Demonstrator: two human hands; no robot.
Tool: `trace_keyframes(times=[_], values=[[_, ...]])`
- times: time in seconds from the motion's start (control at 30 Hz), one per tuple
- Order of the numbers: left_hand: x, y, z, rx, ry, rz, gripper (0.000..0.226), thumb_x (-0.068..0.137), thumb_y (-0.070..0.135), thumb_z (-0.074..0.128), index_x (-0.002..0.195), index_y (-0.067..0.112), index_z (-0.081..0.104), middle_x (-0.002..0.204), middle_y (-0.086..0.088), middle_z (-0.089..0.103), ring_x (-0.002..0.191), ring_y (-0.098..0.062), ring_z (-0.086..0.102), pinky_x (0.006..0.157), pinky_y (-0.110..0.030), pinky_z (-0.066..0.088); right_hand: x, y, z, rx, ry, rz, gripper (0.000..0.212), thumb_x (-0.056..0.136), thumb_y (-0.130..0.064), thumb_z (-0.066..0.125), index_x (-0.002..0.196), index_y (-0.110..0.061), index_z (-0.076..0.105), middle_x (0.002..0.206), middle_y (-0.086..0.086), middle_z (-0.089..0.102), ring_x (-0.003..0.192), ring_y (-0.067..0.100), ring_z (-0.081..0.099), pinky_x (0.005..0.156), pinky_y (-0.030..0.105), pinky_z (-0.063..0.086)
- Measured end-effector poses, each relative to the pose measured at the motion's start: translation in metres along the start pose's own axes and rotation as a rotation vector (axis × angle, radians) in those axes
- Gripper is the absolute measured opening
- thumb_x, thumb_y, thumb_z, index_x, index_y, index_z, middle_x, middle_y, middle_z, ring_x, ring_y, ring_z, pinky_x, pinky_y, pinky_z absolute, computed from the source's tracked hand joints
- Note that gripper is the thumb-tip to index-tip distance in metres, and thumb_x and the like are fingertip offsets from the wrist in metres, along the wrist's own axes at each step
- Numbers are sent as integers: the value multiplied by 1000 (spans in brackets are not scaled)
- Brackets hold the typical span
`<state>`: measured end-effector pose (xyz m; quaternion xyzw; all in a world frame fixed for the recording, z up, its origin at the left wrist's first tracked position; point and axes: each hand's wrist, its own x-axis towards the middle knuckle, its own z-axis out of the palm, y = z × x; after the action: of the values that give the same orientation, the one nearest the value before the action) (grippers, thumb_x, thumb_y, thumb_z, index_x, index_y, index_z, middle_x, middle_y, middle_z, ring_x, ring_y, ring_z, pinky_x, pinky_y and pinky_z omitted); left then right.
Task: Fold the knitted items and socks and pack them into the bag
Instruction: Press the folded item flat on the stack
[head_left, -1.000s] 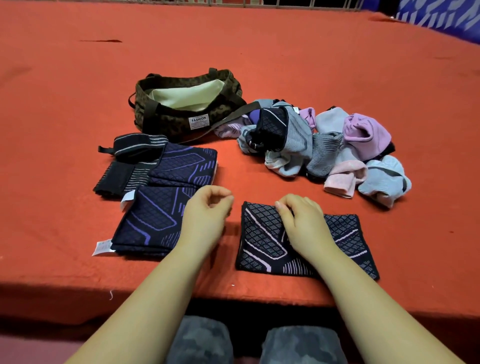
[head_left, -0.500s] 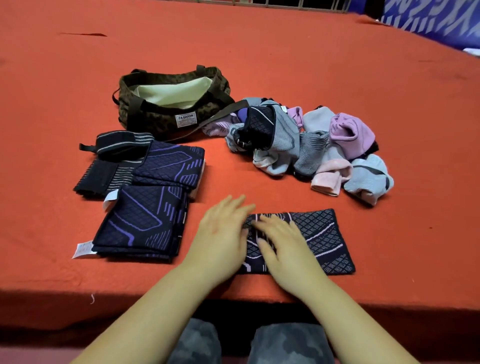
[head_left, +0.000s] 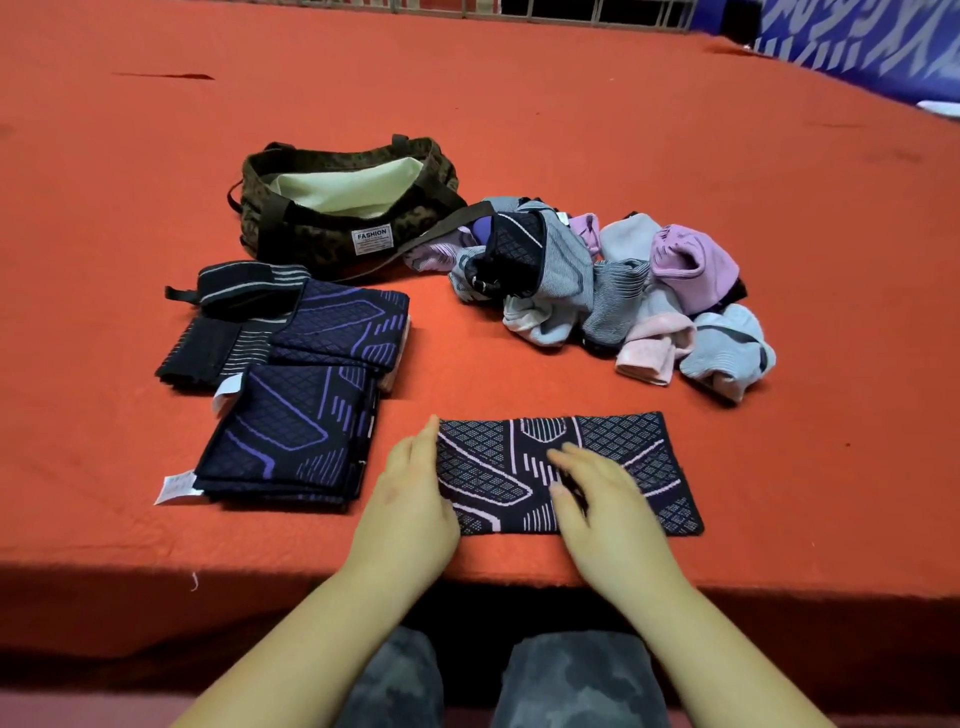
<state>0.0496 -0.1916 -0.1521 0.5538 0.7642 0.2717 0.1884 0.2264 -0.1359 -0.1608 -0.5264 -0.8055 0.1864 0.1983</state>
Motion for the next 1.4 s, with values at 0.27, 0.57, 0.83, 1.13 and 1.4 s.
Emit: trace_keyframes(times=[0.27,0.57,0.83,1.13,1.4], values=[[18,4,-26,-461,-318,-452,78,65,12,77,135,9,44,87,-5,69,71,-13,64,60,-22,48,6,-58,14,484,-206,201,27,95,-30,51,118,-25,63,104,-8,68,91,3,63,88,20,46],[10,12,-25,-975,-582,-237,60,62,13,44,117,16,65,113,-6,69,98,-24,63,91,-34,46,15,-62,10,863,-160,349,22,87,-28,64,108,-23,59,92,-7,69,79,2,67,65,24,53],[22,43,-1,-371,-143,277,32,91,17,52,119,32,59,111,2,59,90,4,54,87,-13,40,18,-17,-23,819,125,305,12,88,-10,61,96,-19,63,89,0,72,83,15,68,78,30,52],[40,95,69,461,-357,518,62,100,46,29,152,21,6,160,-5,-5,147,-20,-6,116,-31,-8,5,54,-45,310,264,390,8,86,-12,62,90,-20,63,73,-10,61,74,13,60,63,18,35],[41,89,91,529,-363,498,63,100,50,22,151,25,-3,159,-2,-12,146,-17,-13,114,-32,-14,9,68,-48,163,161,536,31,83,-30,67,110,-16,59,103,3,64,99,23,60,84,31,46]])
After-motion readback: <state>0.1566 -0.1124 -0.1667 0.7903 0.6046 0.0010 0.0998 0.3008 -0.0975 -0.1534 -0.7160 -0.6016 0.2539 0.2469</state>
